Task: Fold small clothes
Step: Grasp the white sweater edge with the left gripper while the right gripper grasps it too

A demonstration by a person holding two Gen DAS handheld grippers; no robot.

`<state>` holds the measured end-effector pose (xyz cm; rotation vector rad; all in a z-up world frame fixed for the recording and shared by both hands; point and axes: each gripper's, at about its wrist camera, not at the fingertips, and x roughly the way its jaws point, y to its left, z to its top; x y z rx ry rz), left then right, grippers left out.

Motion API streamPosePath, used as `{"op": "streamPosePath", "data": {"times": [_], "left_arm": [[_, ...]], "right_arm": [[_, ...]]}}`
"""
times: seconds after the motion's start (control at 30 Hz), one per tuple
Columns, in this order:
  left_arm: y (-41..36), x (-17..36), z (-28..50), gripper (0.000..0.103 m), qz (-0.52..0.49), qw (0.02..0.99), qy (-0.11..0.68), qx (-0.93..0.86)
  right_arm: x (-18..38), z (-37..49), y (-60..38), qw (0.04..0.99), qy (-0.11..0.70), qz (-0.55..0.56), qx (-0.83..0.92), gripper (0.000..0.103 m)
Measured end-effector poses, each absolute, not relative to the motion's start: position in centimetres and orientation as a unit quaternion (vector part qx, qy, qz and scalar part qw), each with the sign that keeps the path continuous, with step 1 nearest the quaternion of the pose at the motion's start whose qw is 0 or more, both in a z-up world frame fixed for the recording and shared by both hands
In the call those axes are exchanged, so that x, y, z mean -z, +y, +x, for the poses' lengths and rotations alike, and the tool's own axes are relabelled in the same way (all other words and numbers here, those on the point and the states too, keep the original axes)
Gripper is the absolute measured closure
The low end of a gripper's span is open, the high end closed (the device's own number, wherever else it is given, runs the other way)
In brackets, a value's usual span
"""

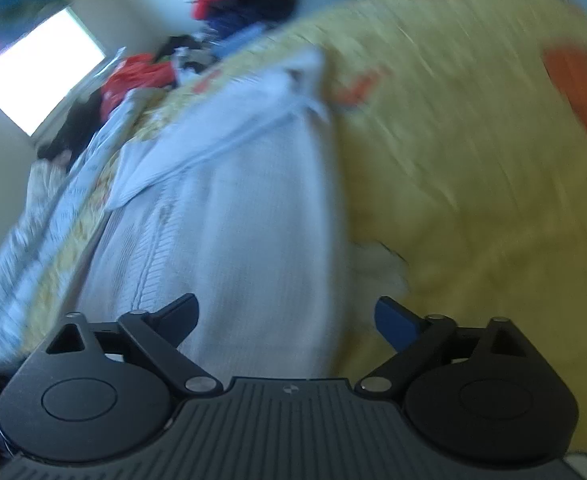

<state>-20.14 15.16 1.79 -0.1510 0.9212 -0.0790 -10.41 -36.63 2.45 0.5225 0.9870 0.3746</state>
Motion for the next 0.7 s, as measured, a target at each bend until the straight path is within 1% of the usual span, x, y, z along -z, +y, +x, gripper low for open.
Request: {"op": "streamPosePath", "data": {"times": [0.03,0.07,0.13,0.17,0.27,0.33,0.43,0.47,0.5,0.53,0.57,0.6,0.63,0.67,0.7], "left_arm": [[15.2,-1.8,-20.3,0.0,-0.079,0.891,0.444,0.043],[15.4,-1.9,-20.3,0.0,-0.09,0.889,0.445,0.049],[15.8,-2.1,-20.3,0.001,-0.122,0.883,0.449,0.068],[16.1,-2.1,-20.2,0.001,-0.136,0.879,0.451,0.076],[16.6,-2.1,-19.8,0.001,-0.17,0.87,0.455,0.085],[17.4,-2.1,-19.4,0.004,-0.212,0.857,0.458,0.1],[19.0,-1.6,-19.2,0.004,-0.286,0.833,0.458,0.118],[19.6,-1.4,-19.1,0.004,-0.307,0.825,0.458,0.122],[20.1,-1.2,-19.1,0.004,-0.328,0.817,0.458,0.126],[20.6,-1.0,-19.1,0.004,-0.347,0.808,0.458,0.13],[21.1,-0.8,-19.2,0.004,-0.364,0.8,0.459,0.131],[21.4,-0.7,-19.3,0.007,-0.376,0.794,0.46,0.132],[21.7,-0.6,-19.3,0.014,-0.382,0.789,0.462,0.133],[21.8,-0.5,-19.4,0.02,-0.387,0.784,0.467,0.133],[22.0,-0.4,-19.4,0.031,-0.393,0.778,0.472,0.134]], "right_arm": [[-1.7,-10.4,-37.4,0.817,0.478,0.269,-0.181,0.016],[-1.4,-10.6,-37.9,0.81,0.476,0.285,-0.188,0.016],[-0.8,-10.7,-38.3,0.789,0.485,0.314,-0.21,0.019],[-0.5,-10.7,-38.2,0.776,0.493,0.324,-0.222,0.024],[-0.1,-10.6,-36.4,0.746,0.52,0.317,-0.27,0.032],[0.3,-10.9,-35.1,0.727,0.531,0.315,-0.299,0.032],[1.0,-10.8,-34.7,0.71,0.533,0.344,-0.308,0.03],[1.4,-10.6,-34.9,0.701,0.53,0.364,-0.309,0.033],[1.8,-10.5,-35.0,0.693,0.529,0.38,-0.309,0.038],[2.1,-10.3,-35.0,0.689,0.532,0.388,-0.304,0.056],[2.5,-10.3,-34.9,0.689,0.539,0.384,-0.294,0.088],[2.8,-10.1,-34.8,0.691,0.546,0.375,-0.289,0.089],[3.1,-10.2,-35.0,0.691,0.542,0.376,-0.295,0.09],[3.2,-10.3,-35.1,0.689,0.54,0.38,-0.297,0.091],[3.3,-10.1,-35.1,0.688,0.54,0.384,-0.297,0.091]]}}
